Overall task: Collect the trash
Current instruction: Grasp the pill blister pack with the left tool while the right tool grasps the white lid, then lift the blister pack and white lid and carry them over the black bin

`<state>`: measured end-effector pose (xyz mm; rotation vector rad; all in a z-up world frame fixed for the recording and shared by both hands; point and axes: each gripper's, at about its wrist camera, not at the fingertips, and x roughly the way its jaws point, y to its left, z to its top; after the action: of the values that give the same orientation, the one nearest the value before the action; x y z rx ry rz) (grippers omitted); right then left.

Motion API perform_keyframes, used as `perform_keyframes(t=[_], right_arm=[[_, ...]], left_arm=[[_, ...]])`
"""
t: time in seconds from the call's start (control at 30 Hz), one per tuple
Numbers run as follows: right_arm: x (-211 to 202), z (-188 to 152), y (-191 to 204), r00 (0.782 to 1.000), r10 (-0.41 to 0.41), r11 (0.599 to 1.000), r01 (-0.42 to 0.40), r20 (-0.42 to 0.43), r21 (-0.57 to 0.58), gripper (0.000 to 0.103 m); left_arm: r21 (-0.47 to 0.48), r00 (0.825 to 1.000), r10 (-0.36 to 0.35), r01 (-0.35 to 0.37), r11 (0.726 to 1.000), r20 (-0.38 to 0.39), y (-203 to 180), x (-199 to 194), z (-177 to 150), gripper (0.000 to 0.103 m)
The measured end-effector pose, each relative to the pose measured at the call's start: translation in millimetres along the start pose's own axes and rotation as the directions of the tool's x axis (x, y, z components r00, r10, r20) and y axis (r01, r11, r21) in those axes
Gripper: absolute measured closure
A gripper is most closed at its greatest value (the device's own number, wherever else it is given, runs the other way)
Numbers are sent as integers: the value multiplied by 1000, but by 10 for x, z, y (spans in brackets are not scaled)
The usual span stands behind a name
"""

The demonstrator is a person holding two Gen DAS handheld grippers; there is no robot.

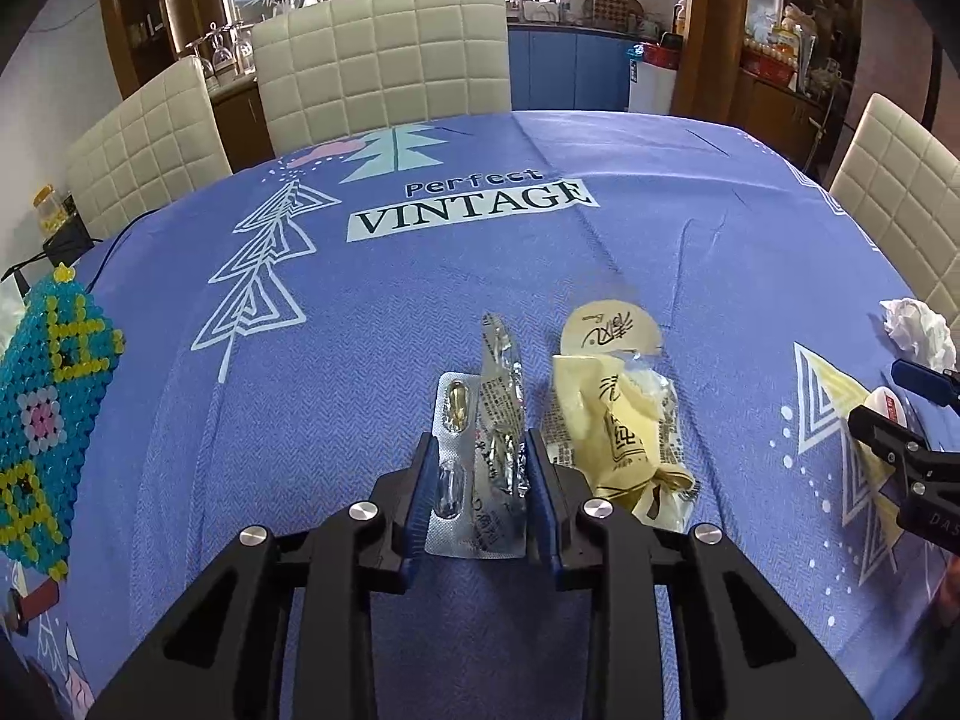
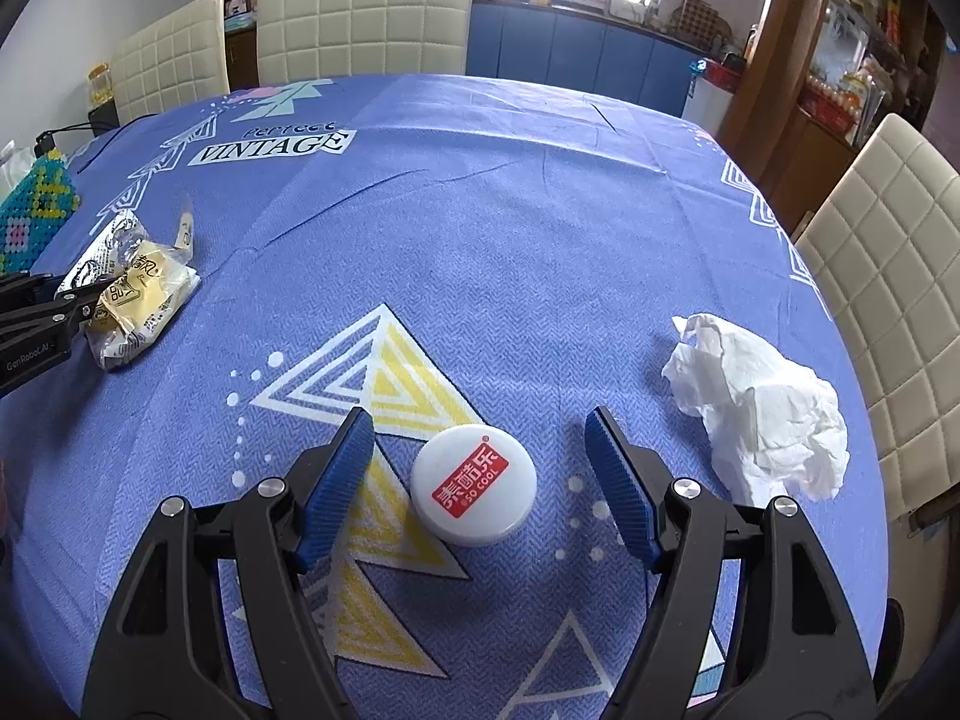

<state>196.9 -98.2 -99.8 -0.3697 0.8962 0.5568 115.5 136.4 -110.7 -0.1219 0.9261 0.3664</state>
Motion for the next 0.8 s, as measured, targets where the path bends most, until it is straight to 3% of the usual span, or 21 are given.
perform_keyframes(t=[0.17, 0.2, 0.23, 0.8], right_arm=[[-14, 11, 32, 1000, 23, 1000, -23, -4, -11, 47], [-16, 10, 37, 999, 42, 999, -42, -8, -9, 54], [-19, 5, 42, 998, 56, 998, -56, -10, -5, 63], [-379, -95, 50, 995, 100, 995, -99, 32, -21, 63]], left_arm=[[-4, 1000, 2, -2, 1000, 1, 6, -41, -10, 79], [1, 1000, 7, -7, 1000, 11, 3, -67, -11, 89], [7, 1000, 11, -11, 1000, 9, -2, -76, -7, 89], [-5, 999, 26, -26, 1000, 36, -15, -436, -129, 89]])
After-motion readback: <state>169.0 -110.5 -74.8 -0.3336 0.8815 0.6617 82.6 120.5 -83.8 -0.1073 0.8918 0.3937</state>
